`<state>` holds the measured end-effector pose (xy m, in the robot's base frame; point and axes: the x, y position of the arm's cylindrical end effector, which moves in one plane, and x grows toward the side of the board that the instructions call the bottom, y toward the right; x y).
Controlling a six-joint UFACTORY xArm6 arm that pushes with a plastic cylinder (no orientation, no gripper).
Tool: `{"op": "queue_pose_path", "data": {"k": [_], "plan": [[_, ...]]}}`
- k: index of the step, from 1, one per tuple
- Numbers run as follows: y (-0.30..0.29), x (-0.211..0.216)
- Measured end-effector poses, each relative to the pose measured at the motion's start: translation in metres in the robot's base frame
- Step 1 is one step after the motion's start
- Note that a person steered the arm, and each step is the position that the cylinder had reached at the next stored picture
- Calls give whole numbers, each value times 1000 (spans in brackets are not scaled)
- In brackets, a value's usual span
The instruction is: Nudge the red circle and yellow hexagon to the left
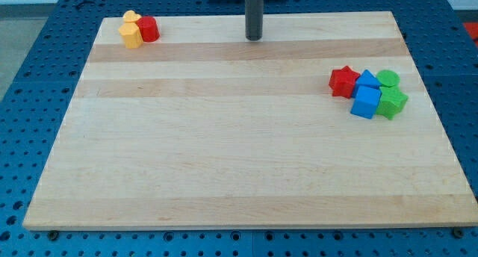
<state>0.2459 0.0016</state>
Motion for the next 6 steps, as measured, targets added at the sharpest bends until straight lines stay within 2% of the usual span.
{"op": "queue_pose_path", "data": {"k": [2, 3, 5, 6], "plan": [[-61, -49], [-97, -54], [-170, -30], [-171, -5]]}}
